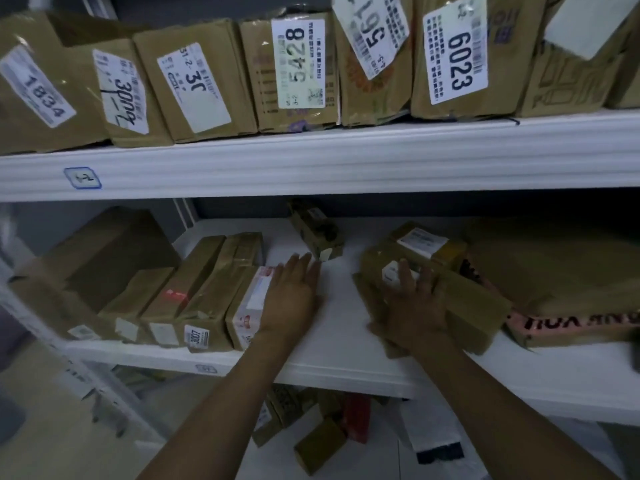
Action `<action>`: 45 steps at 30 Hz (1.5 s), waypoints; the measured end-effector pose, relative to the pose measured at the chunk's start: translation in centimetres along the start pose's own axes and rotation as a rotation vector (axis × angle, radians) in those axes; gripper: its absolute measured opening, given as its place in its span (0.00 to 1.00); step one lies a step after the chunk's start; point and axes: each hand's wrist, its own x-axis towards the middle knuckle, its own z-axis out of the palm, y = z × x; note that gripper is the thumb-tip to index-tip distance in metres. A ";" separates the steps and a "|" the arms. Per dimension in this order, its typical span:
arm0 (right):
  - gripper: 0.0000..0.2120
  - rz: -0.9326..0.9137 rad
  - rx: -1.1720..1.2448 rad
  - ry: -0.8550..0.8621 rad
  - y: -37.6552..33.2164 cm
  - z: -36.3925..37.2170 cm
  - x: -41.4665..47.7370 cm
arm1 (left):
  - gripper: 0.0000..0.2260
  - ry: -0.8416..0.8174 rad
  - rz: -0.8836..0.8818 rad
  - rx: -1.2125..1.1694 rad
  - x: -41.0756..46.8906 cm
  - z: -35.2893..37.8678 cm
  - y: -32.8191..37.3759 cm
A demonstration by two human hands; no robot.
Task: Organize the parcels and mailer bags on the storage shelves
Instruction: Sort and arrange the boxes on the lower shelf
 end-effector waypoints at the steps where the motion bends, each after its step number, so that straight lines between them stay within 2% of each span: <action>1: 0.43 0.004 -0.009 0.003 0.3 0.0 0.2 | 0.28 0.019 0.003 -0.080 1.1 0.6 0.4; 3: 0.45 0.016 -0.009 0.000 0.5 0.0 0.8 | 0.25 0.004 -0.055 -0.285 3.5 1.5 1.3; 5: 0.49 0.042 0.017 0.005 0.7 0.4 1.5 | 0.24 -0.074 -0.216 -0.478 5.8 2.9 1.7; 7: 0.51 0.060 0.018 0.082 0.6 0.6 1.9 | 0.25 -0.096 -0.376 -0.543 8.0 4.8 1.7; 9: 0.51 0.058 -0.004 0.116 0.7 0.9 2.1 | 0.26 -0.074 -0.404 -0.503 9.8 6.6 1.5; 11: 0.50 0.051 -0.018 0.067 1.0 1.4 2.4 | 0.29 -0.058 -0.328 -0.388 11.2 8.3 1.4; 15: 0.49 0.071 -0.039 0.077 1.3 1.5 3.0 | 0.33 -0.156 -0.290 -0.226 12.3 11.1 1.4; 18: 0.49 0.075 -0.031 0.062 1.3 1.4 3.0 | 0.30 -0.039 -0.285 -0.235 11.6 11.7 0.9; 23: 0.49 0.082 -0.006 0.061 1.8 1.1 3.3 | 0.23 0.248 -0.454 -0.290 9.3 11.3 1.2; 28: 0.49 0.083 0.011 0.056 1.8 1.0 3.3 | 0.16 0.342 -0.566 -0.416 7.8 10.1 1.7; 30: 0.47 0.047 0.047 0.042 1.9 0.6 3.1 | 0.18 0.378 -0.598 -0.455 7.2 9.4 2.3; 34: 0.37 -0.089 0.343 0.089 2.1 -0.4 2.4 | 0.30 0.433 -0.616 -0.684 5.2 6.5 4.3; 36: 0.27 -0.112 0.636 0.178 1.5 -0.8 1.7 | 0.32 0.482 -0.650 -0.816 3.8 4.6 5.6; 38: 0.20 -0.048 0.993 0.165 0.6 -1.4 0.6 | 0.32 0.532 -0.719 -0.941 2.0 2.9 6.9; 41: 0.23 0.046 1.420 -0.005 -0.8 -2.3 -1.0 | 0.31 0.577 -0.818 -1.158 -1.2 0.4 8.3; 45: 0.33 0.099 1.769 -0.203 -2.7 -2.6 -3.1 | 0.27 0.518 -0.905 -1.381 -5.2 -3.1 9.3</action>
